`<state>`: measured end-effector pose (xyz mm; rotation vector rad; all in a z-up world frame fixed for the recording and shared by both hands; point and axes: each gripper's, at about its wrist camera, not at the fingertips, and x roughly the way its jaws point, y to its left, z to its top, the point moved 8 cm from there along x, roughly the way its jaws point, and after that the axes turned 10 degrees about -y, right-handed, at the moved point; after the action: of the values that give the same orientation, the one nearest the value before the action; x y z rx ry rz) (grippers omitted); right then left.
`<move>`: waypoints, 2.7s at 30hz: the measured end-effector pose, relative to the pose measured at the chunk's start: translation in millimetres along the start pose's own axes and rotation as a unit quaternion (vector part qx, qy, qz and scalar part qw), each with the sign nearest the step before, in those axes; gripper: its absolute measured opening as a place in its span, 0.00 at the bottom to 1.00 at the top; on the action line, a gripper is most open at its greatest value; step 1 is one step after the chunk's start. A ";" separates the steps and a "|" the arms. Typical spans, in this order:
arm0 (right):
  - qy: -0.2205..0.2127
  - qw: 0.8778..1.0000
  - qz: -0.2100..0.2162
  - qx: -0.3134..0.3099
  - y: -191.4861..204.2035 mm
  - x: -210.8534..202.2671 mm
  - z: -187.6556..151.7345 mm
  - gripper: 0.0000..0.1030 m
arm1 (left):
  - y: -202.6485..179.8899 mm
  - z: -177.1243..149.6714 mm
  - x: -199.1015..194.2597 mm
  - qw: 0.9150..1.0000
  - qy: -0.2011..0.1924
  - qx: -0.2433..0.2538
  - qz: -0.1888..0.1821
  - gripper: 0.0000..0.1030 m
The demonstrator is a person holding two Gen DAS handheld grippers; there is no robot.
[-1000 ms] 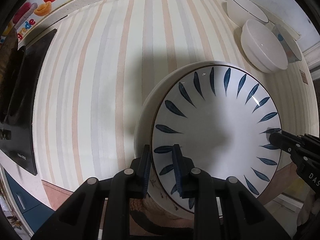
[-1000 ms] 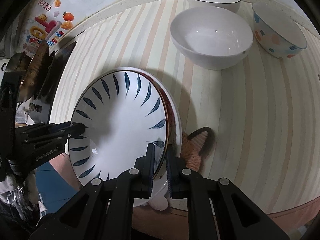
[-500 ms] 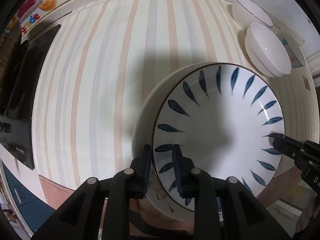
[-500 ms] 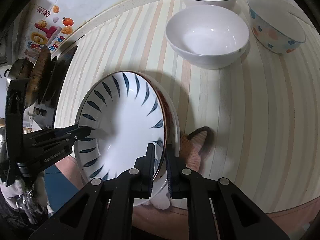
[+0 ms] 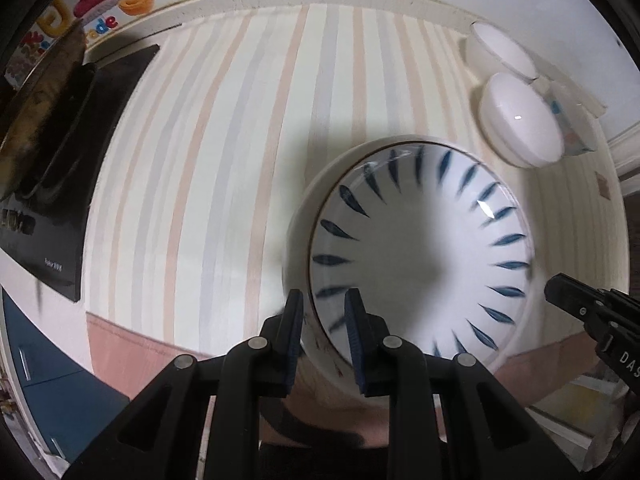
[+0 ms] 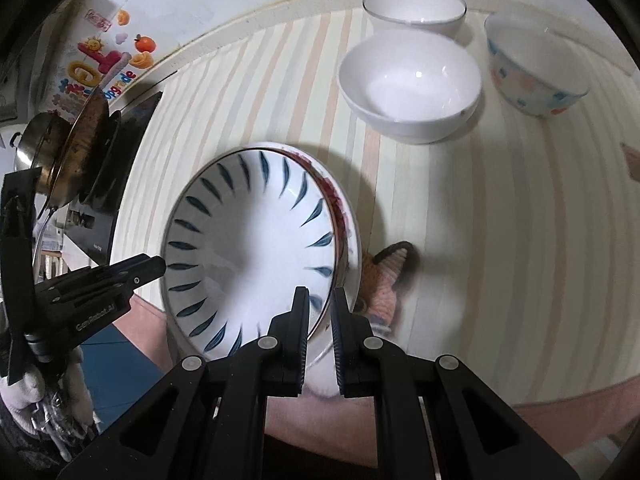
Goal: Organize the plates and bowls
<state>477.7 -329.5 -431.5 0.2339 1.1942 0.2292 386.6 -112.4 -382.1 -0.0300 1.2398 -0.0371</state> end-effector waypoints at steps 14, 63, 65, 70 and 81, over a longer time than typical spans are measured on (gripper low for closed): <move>-0.084 0.996 -0.027 -0.010 62.1 -127.6 -41.4 0.12 | -18.6 -28.2 -122.0 0.995 -0.072 0.044 -0.053 0.19; 0.009 0.994 -0.011 0.108 -156.6 66.3 138.7 0.26 | -157.1 164.1 113.0 0.994 0.055 -0.004 -0.090 0.22; 0.007 0.995 -0.011 0.099 -154.9 69.2 140.2 0.16 | -163.6 162.6 111.1 0.995 0.049 0.011 -0.087 0.19; 0.001 0.997 -0.028 0.077 -149.3 62.3 138.4 0.15 | -171.0 155.0 93.7 0.996 0.032 0.039 -0.073 0.19; -0.015 0.997 -0.022 0.069 -141.3 -15.0 93.4 0.15 | -196.3 106.5 12.7 0.992 -0.001 0.078 -0.095 0.19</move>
<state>567.1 -474.1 -427.7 0.3302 1.1854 0.1045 489.1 -308.8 -351.1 -0.0117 1.2252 -0.2993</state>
